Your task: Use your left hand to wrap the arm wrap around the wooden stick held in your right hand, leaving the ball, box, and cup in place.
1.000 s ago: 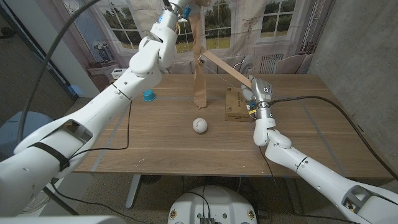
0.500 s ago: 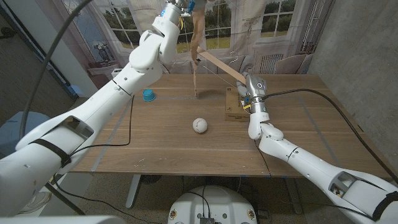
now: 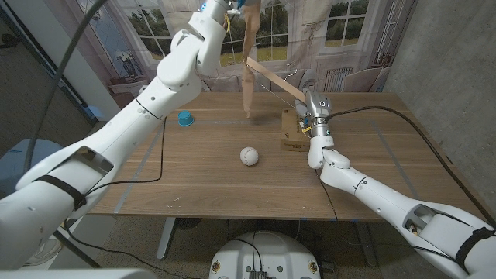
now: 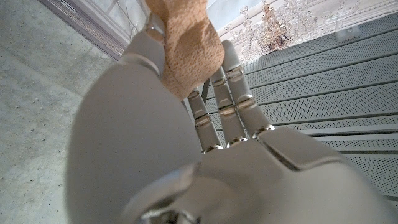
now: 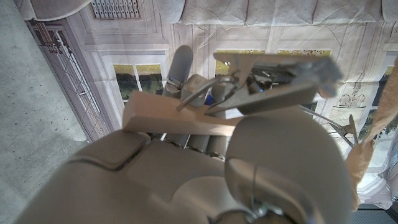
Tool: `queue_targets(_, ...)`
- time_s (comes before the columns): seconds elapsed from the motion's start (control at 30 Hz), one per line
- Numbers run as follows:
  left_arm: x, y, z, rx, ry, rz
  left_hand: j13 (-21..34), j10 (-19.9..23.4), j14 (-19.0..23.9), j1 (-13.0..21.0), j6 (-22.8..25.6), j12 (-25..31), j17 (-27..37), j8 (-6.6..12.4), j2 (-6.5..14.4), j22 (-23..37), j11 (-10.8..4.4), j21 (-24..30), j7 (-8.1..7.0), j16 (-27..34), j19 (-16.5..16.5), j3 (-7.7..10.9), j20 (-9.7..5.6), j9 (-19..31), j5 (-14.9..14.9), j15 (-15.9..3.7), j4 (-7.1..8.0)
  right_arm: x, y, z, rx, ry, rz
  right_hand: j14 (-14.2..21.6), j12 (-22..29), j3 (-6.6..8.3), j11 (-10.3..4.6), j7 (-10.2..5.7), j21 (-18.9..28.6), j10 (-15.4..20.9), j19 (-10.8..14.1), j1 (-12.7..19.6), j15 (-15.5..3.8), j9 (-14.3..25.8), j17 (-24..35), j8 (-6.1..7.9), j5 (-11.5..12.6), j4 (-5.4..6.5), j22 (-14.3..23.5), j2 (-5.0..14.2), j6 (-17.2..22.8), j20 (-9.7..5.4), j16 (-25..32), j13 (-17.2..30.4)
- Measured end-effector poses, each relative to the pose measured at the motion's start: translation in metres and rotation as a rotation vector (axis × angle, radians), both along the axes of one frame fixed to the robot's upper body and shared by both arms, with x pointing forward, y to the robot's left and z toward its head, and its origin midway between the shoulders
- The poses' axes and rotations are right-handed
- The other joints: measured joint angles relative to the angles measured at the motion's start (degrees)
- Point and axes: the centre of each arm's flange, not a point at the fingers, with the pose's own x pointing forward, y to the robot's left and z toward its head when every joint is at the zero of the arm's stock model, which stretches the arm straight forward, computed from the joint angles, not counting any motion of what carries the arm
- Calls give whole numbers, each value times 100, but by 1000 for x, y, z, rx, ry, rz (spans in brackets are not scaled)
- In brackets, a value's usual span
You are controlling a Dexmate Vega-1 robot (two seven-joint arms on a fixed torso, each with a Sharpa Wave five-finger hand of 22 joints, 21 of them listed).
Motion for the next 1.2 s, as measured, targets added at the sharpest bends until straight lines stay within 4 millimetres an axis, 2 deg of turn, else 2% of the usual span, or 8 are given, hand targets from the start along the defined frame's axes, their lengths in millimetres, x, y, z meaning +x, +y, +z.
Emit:
queue_targets(0.23,-12,-8,-1,24,-24,5,30,3,0,0,13,-42,55,-1,0,-1,-3,0,-10,-18,0,0,0,28,24,0,0,0,-1,0,-2,-5,2,0,0,-1,0,0,22,0,0,0,0,-22,0,0,0,0,0,0,0,0,0,24)
queue_targets(0.53,-20,-21,7,40,-61,27,44,3,2,0,14,-82,56,-7,0,-1,-3,-1,-11,-36,0,0,0,30,24,1,0,-13,6,-3,-22,-56,52,0,5,-8,0,0,22,0,0,0,0,-40,0,40,0,-7,1,0,0,0,0,32)
queue_targets(1.2,2,-39,23,46,-44,62,75,24,2,0,39,-132,230,-65,0,1,-25,46,2,-83,0,0,0,30,12,2,0,-54,32,-7,-140,-239,176,0,45,-9,0,0,22,1,-20,0,0,-70,0,87,0,-8,2,0,0,-21,0,34)
